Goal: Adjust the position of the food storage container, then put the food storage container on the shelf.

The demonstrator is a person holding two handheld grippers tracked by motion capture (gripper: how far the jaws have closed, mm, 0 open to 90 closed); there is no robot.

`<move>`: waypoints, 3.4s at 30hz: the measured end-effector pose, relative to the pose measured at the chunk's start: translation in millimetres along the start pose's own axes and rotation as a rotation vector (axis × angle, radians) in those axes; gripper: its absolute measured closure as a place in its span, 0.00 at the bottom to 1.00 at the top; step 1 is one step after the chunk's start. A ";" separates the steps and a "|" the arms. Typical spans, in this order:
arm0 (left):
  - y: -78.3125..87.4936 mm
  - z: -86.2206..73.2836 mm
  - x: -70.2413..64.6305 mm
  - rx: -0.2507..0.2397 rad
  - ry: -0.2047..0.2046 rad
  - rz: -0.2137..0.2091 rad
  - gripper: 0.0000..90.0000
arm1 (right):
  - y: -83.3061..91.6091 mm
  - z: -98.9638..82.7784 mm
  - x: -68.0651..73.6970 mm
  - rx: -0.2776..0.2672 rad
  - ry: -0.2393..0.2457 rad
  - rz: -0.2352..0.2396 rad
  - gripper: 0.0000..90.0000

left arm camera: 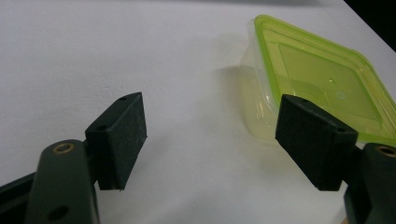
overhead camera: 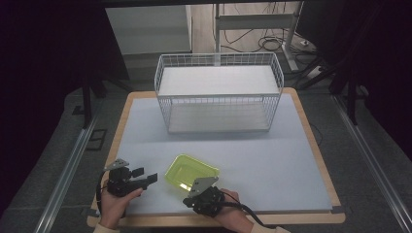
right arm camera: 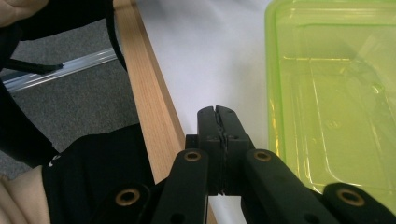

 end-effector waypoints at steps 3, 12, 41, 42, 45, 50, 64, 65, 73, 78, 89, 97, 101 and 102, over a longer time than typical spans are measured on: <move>-0.2 0.0 -0.4 -0.001 -0.001 -0.002 0.27 | -0.8 -1.1 -1.7 0.006 -0.004 -0.006 1.00; -0.1 -0.1 -0.3 0.000 -0.001 -0.001 0.27 | 1.5 -7.2 -9.6 0.023 -0.019 -0.018 1.00; -0.6 -0.3 -1.2 0.003 -0.005 -0.001 0.27 | 29.9 -30.5 -51.0 0.010 -0.122 -0.066 1.00; -0.6 -0.2 -1.4 0.002 -0.005 -0.002 0.27 | 33.7 -31.3 -50.9 0.002 -0.121 -0.065 1.00; -0.5 0.2 -1.7 0.000 -0.005 -0.002 0.27 | 58.9 -37.2 -63.8 -0.039 -0.148 -0.109 1.00; 0.5 0.8 -2.3 -0.003 -0.002 -0.001 0.27 | 81.1 -49.7 -89.7 -0.062 -0.210 -0.175 1.00; 1.1 1.2 -2.9 0.000 0.000 -0.004 0.31 | 119.4 -112.8 -169.6 -0.042 -0.420 -0.367 0.69; 1.2 1.0 -2.9 0.000 0.001 -0.003 0.32 | 119.4 -112.3 -170.8 -0.046 -0.420 -0.375 0.62; 3.6 2.1 -4.6 -0.003 0.001 -0.006 0.45 | 123.5 -112.7 -179.8 -0.067 -0.443 -0.409 0.46; 5.6 3.7 -5.7 0.001 0.008 -0.024 0.81 | 125.1 -115.5 -183.8 -0.072 -0.455 -0.419 0.43; -7.7 4.7 -12.0 0.069 0.006 -0.039 1.00 | 126.5 -119.1 -190.4 -0.063 -0.468 -0.436 0.41; -32.6 8.2 -20.4 0.129 -0.004 -0.073 1.00 | 127.4 -120.1 -193.5 -0.061 -0.477 -0.451 0.40; -38.1 6.5 -24.8 0.153 -0.014 -0.080 1.00 | 128.0 -120.0 -193.7 -0.065 -0.473 -0.455 0.40; -39.5 5.6 -25.2 0.158 -0.011 -0.084 1.00 | 128.1 -120.0 -193.6 -0.065 -0.472 -0.455 0.40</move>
Point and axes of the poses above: each handheld gripper's, and its own axes: y roughly backward along the jaws, z roughly out of its top, x roughly to its left, the point moved 7 cm from there along -y, roughly forward along the jaws, and after that the axes turned 10 degrees about -z, right-handed, at the moved point
